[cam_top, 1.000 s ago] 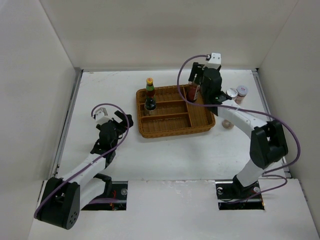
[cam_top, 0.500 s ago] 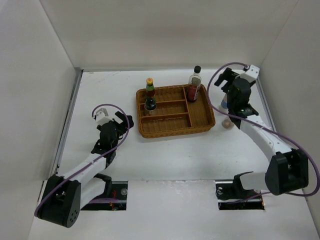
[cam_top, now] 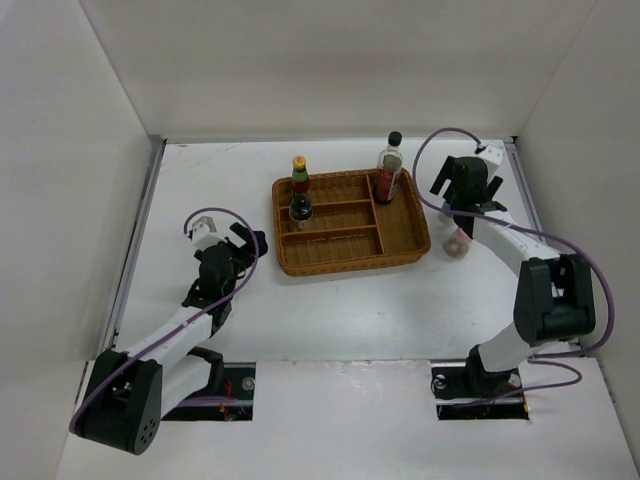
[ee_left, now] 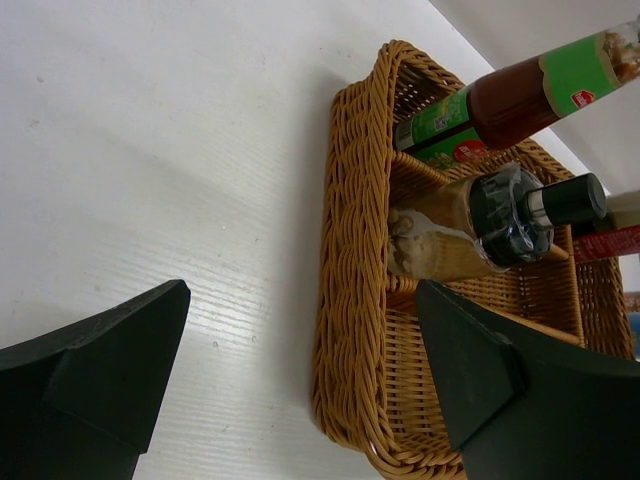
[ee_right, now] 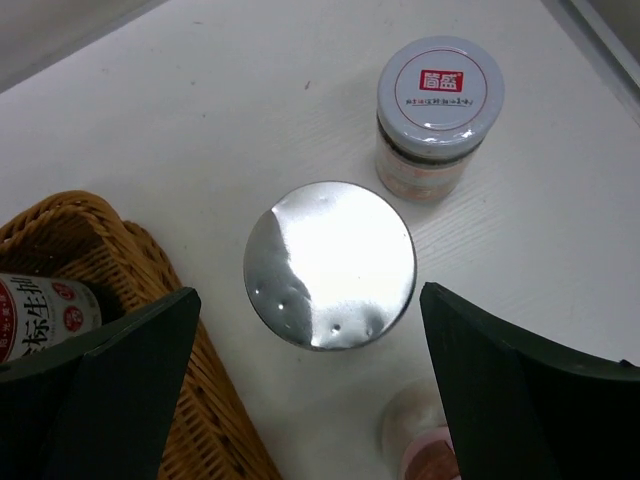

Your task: Organize the condiment bottles

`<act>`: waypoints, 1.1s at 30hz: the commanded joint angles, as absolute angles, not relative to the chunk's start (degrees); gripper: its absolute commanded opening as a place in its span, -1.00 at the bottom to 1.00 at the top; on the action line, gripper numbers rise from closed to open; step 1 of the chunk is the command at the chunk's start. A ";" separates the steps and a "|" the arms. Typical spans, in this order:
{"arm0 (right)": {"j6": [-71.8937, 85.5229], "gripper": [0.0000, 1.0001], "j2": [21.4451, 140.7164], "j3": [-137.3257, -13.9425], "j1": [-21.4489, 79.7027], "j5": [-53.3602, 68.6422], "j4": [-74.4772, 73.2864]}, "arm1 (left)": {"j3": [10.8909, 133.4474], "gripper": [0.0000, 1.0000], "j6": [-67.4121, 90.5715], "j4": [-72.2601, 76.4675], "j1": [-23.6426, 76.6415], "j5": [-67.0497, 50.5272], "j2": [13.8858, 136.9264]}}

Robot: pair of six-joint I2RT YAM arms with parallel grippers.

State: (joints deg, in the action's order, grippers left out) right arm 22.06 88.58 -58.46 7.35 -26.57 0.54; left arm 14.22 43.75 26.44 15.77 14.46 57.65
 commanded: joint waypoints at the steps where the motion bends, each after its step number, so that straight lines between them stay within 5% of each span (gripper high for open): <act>1: 22.15 0.93 89.99 -62.84 6.37 -25.66 2.02 | 14.41 1.00 44.21 29.09 15.34 13.89 57.48; 6: 21.18 0.82 92.90 -65.21 5.76 -27.95 3.69 | 14.24 1.00 44.21 29.27 15.51 13.71 56.69; 12: 21.35 0.09 91.42 -65.31 5.84 -28.73 3.78 | 13.98 1.00 44.21 29.71 14.98 13.10 56.69; 24: 16.17 0.03 70.94 -56.34 15.15 -31.47 12.83 | 13.89 1.00 44.30 30.41 14.98 12.66 57.39; 33: 19.77 0.03 74.87 -55.02 22.01 -24.87 16.69 | 12.57 1.00 44.47 31.02 14.81 13.53 54.85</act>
State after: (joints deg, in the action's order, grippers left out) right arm 18.24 73.80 -54.92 20.27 -27.29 8.71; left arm 13.80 43.97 27.70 15.40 13.41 57.28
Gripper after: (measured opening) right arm 0.685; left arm 0.997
